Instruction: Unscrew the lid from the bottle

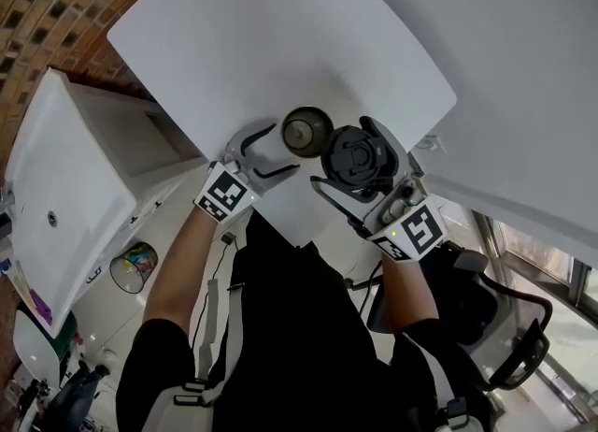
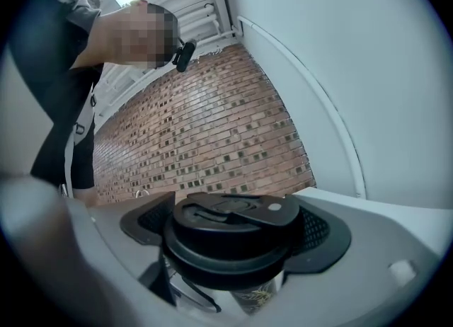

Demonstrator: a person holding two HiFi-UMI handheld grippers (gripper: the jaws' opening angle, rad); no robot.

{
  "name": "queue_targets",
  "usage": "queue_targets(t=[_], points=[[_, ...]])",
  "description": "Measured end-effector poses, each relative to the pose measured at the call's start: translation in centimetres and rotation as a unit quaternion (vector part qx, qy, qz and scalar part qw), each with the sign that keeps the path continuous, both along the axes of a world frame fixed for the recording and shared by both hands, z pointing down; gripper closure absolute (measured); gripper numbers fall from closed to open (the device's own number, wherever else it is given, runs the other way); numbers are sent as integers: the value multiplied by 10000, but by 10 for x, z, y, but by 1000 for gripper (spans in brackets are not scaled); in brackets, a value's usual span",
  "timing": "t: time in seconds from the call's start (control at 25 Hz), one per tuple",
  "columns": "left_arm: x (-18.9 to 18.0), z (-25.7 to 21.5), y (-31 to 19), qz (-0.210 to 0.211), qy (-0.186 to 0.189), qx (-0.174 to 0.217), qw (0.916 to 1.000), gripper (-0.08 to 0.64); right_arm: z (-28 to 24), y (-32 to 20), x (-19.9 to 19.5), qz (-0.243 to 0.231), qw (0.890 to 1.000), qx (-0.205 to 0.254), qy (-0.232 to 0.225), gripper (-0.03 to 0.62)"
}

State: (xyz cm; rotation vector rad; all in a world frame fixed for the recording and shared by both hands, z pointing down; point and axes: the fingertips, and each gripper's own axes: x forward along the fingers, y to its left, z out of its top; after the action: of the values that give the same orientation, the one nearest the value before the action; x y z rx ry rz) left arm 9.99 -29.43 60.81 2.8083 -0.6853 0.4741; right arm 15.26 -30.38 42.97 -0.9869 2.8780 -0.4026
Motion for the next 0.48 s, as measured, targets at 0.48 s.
queue_targets(t=[0.48], points=[[6,-69,89,-852,934,-413,9911,212,-25,100,-8,-887,9957,-70,-253,110]])
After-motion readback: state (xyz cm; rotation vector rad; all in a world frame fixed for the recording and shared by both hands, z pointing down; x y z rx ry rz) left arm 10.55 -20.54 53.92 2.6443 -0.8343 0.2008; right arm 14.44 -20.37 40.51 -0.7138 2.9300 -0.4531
